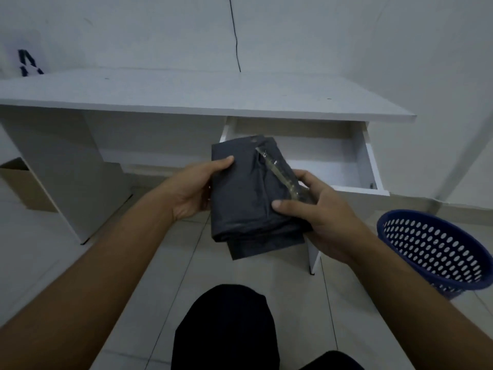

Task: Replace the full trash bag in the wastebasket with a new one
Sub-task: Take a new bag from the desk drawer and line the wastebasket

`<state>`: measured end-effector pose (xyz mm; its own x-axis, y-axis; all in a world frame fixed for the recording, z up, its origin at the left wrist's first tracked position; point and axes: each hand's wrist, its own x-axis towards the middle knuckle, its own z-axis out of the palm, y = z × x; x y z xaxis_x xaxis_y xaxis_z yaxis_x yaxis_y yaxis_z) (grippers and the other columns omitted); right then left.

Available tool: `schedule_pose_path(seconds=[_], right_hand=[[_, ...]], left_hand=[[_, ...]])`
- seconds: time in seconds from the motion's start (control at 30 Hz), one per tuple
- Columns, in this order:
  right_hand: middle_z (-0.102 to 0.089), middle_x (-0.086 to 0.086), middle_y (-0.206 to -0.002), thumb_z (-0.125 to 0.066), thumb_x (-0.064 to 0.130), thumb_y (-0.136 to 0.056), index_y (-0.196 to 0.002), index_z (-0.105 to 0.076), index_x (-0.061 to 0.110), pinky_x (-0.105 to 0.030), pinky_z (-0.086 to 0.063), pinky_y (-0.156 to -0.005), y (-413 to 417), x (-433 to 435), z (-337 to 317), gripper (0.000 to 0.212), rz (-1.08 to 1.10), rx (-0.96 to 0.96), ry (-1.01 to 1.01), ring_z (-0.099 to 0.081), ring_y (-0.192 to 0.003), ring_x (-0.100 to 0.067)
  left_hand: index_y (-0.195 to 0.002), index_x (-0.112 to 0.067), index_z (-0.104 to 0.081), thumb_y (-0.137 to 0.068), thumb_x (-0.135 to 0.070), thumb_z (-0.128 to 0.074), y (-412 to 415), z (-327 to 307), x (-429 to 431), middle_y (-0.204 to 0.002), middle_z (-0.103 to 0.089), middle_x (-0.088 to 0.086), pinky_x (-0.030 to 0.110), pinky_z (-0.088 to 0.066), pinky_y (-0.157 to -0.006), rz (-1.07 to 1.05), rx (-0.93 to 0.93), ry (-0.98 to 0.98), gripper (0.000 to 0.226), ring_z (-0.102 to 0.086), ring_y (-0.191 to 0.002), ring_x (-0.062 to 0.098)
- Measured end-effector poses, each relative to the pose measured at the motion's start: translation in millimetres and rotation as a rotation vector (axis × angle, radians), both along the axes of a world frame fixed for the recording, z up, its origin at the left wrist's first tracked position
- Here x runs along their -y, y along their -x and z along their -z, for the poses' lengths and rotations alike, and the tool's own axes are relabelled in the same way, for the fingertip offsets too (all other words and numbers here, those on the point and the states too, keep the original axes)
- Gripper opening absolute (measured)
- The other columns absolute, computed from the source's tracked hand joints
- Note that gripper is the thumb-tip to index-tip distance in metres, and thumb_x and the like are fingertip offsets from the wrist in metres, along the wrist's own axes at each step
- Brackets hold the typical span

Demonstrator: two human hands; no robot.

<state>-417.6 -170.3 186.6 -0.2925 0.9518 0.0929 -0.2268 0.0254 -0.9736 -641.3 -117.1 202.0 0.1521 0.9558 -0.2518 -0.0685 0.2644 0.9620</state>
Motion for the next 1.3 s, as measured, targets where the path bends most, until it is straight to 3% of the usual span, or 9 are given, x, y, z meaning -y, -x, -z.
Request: schedule_pose_path(seconds=[0.1, 0.23, 0.33, 0.47, 0.67, 1.0, 1.1, 1.3], right_hand=[[-0.064, -0.013, -0.122, -0.083, 0.014, -0.071, -0.123, -0.057, 0.012, -0.036, -0.057, -0.086, -5, 6, 25, 0.058, -0.075, 0.075, 0.063, -0.067, -0.109, -0.027], [-0.069, -0.008, -0.105, -0.059, 0.049, -0.085, -0.112, -0.062, 0.011, -0.040, -0.060, -0.076, -10, 1, 52, 0.046, 0.109, 0.167, 0.099, -0.071, -0.091, -0.028], [-0.069, -0.011, -0.108, -0.058, 0.041, -0.094, -0.105, -0.063, 0.015, -0.040, -0.061, -0.078, -12, -11, 65, 0.029, 0.383, 0.283, 0.063, -0.072, -0.092, -0.025], [-0.065, 0.008, -0.107, -0.061, 0.035, -0.094, -0.114, -0.058, 0.022, -0.037, -0.056, -0.086, -12, -25, 76, 0.024, 0.485, 0.548, -0.169, -0.064, -0.098, -0.009], [-0.062, 0.003, -0.110, -0.062, 0.015, -0.094, -0.113, -0.055, 0.018, -0.039, -0.050, -0.098, -11, -38, 81, 0.020, 0.494, 0.536, -0.252, -0.059, -0.108, -0.013], [-0.063, 0.005, -0.111, -0.067, 0.013, -0.090, -0.115, -0.058, 0.018, -0.042, -0.053, -0.093, -16, -42, 91, 0.027, 0.499, 0.451, -0.291, -0.059, -0.109, -0.009], [-0.061, 0.006, -0.116, -0.067, 0.011, -0.089, -0.122, -0.056, 0.019, -0.041, -0.054, -0.093, -17, -41, 95, 0.035, 0.491, 0.480, -0.368, -0.057, -0.112, -0.007], [-0.055, 0.003, -0.127, -0.069, 0.009, -0.088, -0.136, -0.050, 0.016, -0.019, -0.048, -0.091, -22, -58, 81, 0.052, 0.476, 0.602, -0.592, -0.053, -0.114, -0.006]], left_hand=[[-0.128, -0.011, -0.056, -0.084, -0.029, -0.071, 0, 17, 7, -0.122, -0.067, 0.011, 0.046, -0.056, -0.090, -0.114, 0.037, -0.018, 0.050, -0.065, -0.110, 0.028], [-0.129, -0.021, -0.042, -0.083, -0.014, -0.073, -7, 42, 25, -0.113, -0.069, 0.009, 0.038, -0.058, -0.079, -0.221, 0.025, -0.075, 0.055, -0.069, -0.098, 0.024], [-0.132, -0.020, -0.041, -0.083, -0.011, -0.072, -13, 56, 34, -0.115, -0.068, 0.010, 0.038, -0.057, -0.084, -0.195, 0.037, -0.034, 0.059, -0.068, -0.101, 0.025], [-0.132, -0.008, -0.052, -0.086, -0.010, -0.069, -17, 63, 33, -0.119, -0.069, 0.011, 0.037, -0.055, -0.091, -0.172, 0.071, -0.044, 0.049, -0.068, -0.103, 0.025], [-0.126, -0.009, -0.060, -0.088, -0.009, -0.065, -20, 61, 28, -0.116, -0.070, 0.013, 0.036, -0.055, -0.087, -0.154, 0.122, -0.063, 0.039, -0.069, -0.095, 0.024], [-0.111, -0.005, -0.068, -0.089, -0.014, -0.064, -21, 46, 20, -0.094, -0.076, 0.010, 0.027, -0.060, -0.064, -0.113, 0.156, -0.029, 0.024, -0.073, -0.073, 0.018], [-0.113, -0.005, -0.068, -0.089, -0.014, -0.063, -23, 46, 19, -0.101, -0.075, 0.013, 0.027, -0.060, -0.066, -0.109, 0.209, -0.047, 0.026, -0.073, -0.077, 0.019], [-0.120, -0.016, -0.065, -0.089, -0.015, -0.064, -26, 39, 9, -0.109, -0.074, 0.008, 0.030, -0.059, -0.077, -0.118, 0.223, -0.172, 0.032, -0.071, -0.090, 0.020]])
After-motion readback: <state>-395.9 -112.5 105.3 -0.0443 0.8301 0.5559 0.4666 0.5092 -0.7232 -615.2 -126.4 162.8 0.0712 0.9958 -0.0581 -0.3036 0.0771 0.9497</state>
